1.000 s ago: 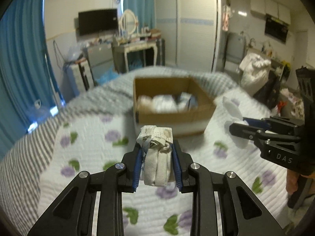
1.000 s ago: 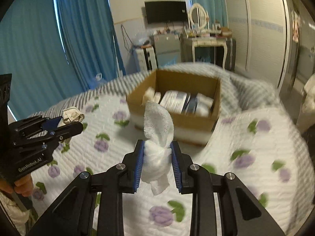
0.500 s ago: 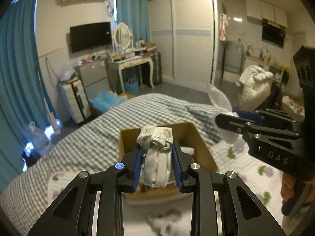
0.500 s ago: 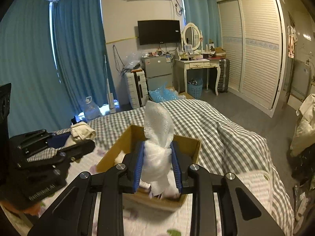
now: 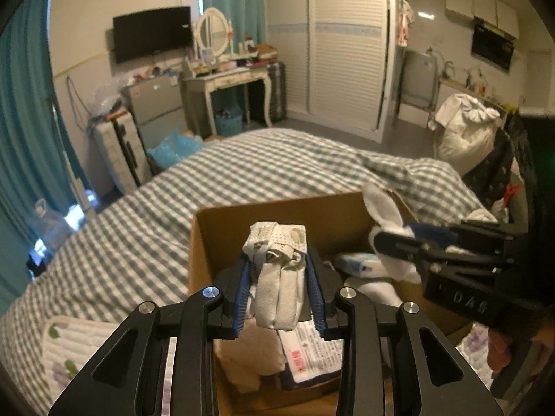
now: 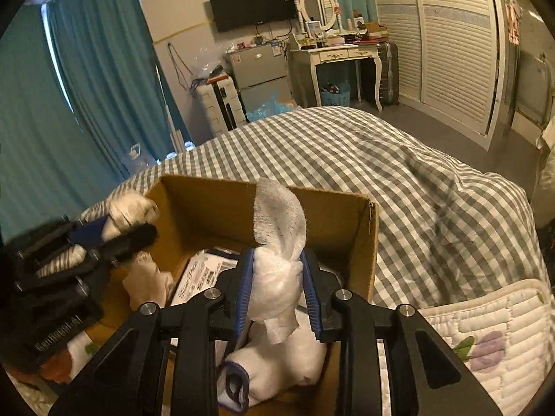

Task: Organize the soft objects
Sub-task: 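Drop the sock and lace cloth into the box, opening both grippers, then grasp the pipe-cleaner flower with the left gripper while the right grasps the white plush toy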

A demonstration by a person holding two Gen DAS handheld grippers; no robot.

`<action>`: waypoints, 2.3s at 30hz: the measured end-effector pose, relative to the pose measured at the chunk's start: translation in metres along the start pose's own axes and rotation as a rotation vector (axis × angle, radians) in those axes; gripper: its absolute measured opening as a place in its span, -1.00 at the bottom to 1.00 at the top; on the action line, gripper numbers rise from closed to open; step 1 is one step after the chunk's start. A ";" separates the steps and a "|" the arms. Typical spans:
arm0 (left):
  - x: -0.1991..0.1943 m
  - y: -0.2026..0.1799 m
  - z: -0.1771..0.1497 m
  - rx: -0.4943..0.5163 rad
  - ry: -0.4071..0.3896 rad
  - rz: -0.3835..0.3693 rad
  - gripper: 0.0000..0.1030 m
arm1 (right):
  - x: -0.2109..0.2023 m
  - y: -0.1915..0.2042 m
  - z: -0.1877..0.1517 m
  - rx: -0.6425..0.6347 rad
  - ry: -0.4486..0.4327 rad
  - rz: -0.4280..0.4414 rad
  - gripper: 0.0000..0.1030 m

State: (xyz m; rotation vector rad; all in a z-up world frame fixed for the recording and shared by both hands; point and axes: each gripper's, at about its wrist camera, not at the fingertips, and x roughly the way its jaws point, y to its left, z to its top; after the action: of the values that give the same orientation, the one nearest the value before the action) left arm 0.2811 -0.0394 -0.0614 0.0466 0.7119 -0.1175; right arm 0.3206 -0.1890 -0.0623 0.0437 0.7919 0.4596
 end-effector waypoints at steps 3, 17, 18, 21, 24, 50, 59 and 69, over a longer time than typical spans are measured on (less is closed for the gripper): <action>-0.003 -0.003 -0.005 0.001 -0.001 0.067 0.59 | -0.007 0.000 0.003 0.018 -0.021 -0.002 0.21; -0.180 -0.003 0.009 0.013 -0.215 0.219 0.60 | -0.172 0.056 0.021 -0.074 -0.190 -0.089 0.44; -0.198 -0.005 0.009 0.018 -0.252 0.234 0.60 | -0.193 0.062 0.020 -0.092 -0.214 -0.107 0.48; -0.248 -0.011 0.004 0.018 -0.333 0.262 0.61 | -0.236 0.076 0.012 -0.135 -0.266 -0.132 0.82; -0.278 -0.012 -0.008 -0.017 -0.358 0.279 0.75 | -0.260 0.085 -0.005 -0.179 -0.283 -0.148 1.00; -0.069 -0.037 -0.195 -0.248 0.179 0.173 0.69 | -0.072 0.017 -0.156 -0.087 0.072 -0.022 1.00; -0.061 -0.041 -0.196 -0.229 0.194 0.049 -0.23 | -0.065 0.021 -0.159 -0.089 0.083 -0.030 1.00; -0.109 -0.004 -0.184 -0.174 0.110 0.165 -0.24 | -0.079 0.054 -0.165 -0.152 0.060 -0.023 1.00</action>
State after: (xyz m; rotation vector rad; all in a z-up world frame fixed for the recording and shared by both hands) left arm 0.0794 -0.0181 -0.1296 -0.0553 0.8225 0.1063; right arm 0.1374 -0.1948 -0.1144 -0.1213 0.8137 0.4999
